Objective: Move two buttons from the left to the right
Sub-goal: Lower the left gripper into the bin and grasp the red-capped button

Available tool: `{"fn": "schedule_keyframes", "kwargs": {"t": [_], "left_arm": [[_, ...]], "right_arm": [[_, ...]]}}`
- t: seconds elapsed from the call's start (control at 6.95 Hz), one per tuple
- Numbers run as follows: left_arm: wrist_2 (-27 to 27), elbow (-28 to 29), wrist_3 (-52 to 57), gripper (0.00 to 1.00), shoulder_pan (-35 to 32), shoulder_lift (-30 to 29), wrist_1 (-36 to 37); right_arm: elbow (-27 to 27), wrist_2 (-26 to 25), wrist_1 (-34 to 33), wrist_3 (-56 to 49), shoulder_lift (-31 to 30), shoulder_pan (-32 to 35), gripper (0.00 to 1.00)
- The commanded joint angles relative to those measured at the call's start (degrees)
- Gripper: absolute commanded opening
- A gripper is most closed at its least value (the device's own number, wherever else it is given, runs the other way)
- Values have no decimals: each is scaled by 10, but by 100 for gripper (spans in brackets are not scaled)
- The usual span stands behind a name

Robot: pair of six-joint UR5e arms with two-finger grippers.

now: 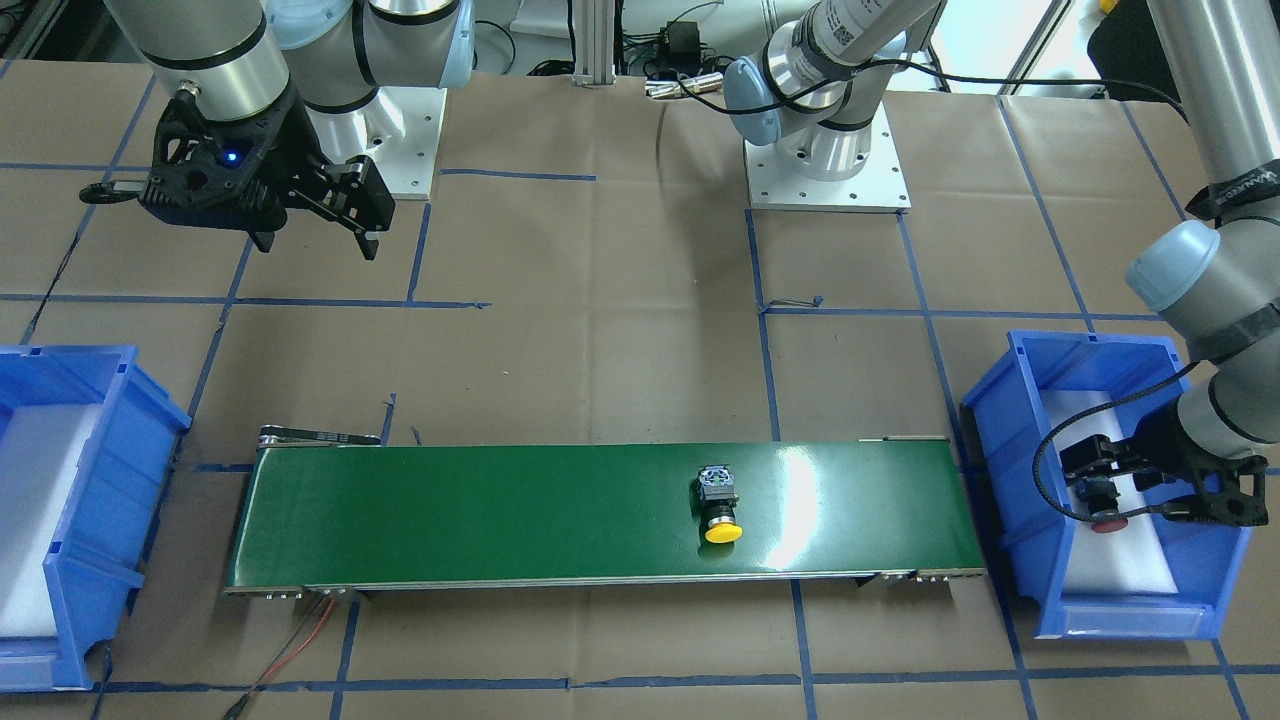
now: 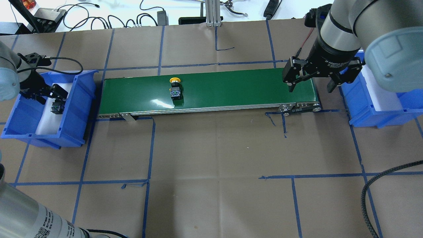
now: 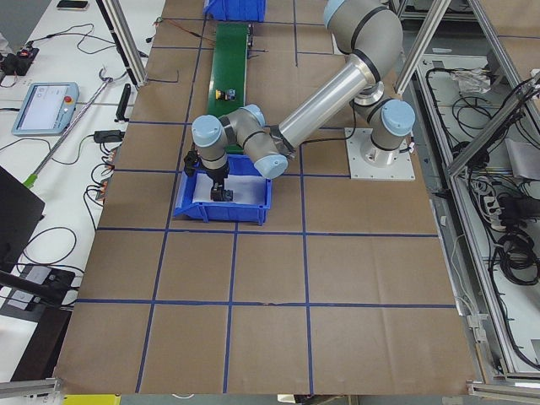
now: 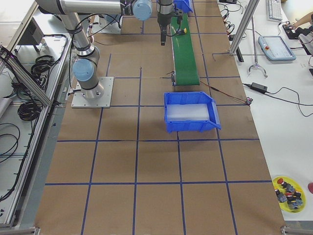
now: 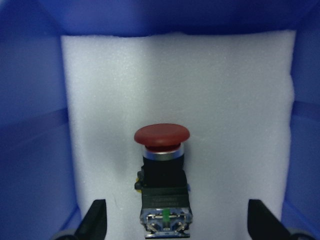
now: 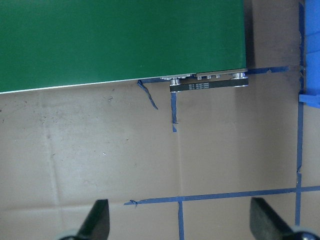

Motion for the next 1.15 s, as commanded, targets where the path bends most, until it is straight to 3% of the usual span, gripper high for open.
{"fn": "schedule_keyframes", "kwargs": {"t": [0.0,0.29,0.43,0.58,0.72,1.01], "left_arm": [[1,-17,0,100,0,-3,18],[0,-17,1,96,1,-16,52],[0,-15,0,89,1,-17,53],[0,-10,0,69,1,-17,53],[-1,-6,0,41,1,-15,52],[0,-3,0,5,1,-8,46]], "right_arm": [[1,0,-1,0,1,0,100],[1,0,-1,1,1,0,100],[2,0,-1,1,1,0,100],[1,0,0,1,1,0,100],[1,0,-1,1,1,0,100],[1,1,-2,0,1,0,100]]}}
